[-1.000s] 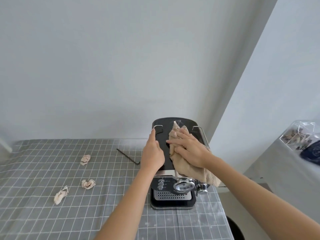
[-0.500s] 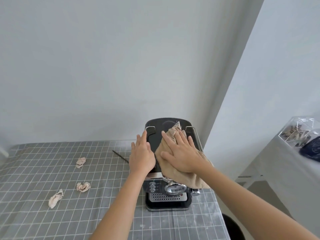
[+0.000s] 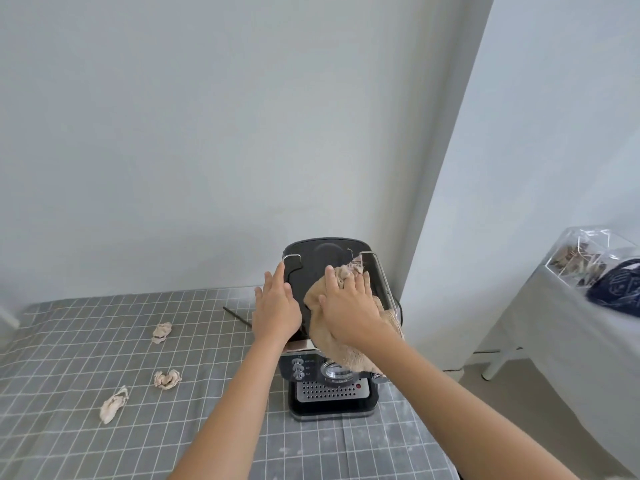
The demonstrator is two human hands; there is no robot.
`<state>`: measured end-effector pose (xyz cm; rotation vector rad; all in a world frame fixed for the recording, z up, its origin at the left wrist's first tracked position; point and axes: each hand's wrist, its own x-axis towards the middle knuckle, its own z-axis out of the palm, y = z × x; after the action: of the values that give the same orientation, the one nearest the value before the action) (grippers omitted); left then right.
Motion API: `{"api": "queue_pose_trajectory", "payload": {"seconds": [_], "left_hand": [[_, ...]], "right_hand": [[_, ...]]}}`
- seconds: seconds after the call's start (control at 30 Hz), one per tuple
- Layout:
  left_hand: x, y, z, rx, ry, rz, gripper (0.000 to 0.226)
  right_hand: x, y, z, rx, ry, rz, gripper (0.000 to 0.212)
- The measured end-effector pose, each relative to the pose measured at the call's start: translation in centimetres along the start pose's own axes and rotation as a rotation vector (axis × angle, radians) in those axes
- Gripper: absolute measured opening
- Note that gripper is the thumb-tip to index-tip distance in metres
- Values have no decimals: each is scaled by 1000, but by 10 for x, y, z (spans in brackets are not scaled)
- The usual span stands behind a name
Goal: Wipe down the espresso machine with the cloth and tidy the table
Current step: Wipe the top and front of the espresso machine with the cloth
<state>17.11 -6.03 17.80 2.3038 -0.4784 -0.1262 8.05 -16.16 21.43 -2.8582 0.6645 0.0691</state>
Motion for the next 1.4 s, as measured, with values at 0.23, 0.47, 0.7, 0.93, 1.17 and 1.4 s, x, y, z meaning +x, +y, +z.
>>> {"api": "queue_pose_trajectory", "payload": {"seconds": [0.23,0.47,0.7,0.93,1.17,1.4], "left_hand": [[-1,4,-3,20,-22,-17,49],[0,2,-1,-13,-16,-16,48],[-1,1,-1,-40,-7,-27,48],[1,-2,1,-27,-4,-7,49],[-6,8,-7,38,-46,-65,49],[-4,3,-3,-23,-50,-85,50]], "right_hand": [[13,37,-94,769,218,30,20],[41,50,-79,503,142,209,40],[25,11,-4,175,164,-36,62],[75,-23,1,34,223,7,53],[102,14,-20,374,243,-44,39],[33,-5,10,210,267,-147,47]]}}
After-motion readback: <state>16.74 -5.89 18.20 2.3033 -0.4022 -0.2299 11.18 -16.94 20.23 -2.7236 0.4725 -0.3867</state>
